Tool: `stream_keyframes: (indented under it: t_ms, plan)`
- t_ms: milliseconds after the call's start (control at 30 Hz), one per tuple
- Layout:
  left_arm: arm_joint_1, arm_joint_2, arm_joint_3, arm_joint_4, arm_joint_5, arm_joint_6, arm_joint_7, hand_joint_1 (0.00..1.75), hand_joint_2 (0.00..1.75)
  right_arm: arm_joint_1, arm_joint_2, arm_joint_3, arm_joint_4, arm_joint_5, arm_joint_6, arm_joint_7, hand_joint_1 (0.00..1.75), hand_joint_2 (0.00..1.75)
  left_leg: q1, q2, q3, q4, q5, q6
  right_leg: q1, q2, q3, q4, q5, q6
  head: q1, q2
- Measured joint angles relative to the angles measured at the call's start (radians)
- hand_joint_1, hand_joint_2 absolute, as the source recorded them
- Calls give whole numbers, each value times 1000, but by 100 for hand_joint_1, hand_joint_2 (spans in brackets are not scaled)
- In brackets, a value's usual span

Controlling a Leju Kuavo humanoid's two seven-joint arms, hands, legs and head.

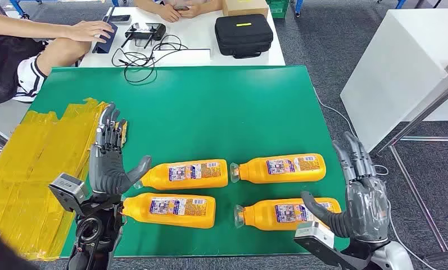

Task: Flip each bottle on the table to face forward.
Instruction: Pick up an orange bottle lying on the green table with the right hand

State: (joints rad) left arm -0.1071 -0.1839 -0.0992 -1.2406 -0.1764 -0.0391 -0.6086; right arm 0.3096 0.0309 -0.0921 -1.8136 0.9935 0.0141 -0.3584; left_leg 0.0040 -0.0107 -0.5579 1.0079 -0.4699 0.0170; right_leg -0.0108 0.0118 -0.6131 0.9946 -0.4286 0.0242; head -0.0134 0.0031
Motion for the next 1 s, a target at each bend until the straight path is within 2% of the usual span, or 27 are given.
stream_keyframes:
  t_ms: [200,367,1000]
  plan:
    - [-1,1,2,15,11,-2,-3,0,175,32,-49,-52,40,32,116,-9,0,175,0,0,-1,0,0,0,0,0,0,0,0,0,0,0]
    - [-6,2,5,18,23,-1,6,0,175,17,-92,-59,124,54,164,0,0,175,0,0,-1,0,-1,1,0,0,0,0,0,0,0,0]
    - [-13,2,16,22,29,2,9,0,175,-81,-153,33,348,52,181,69,0,175,0,0,-1,0,-1,1,0,0,0,0,0,0,0,0]
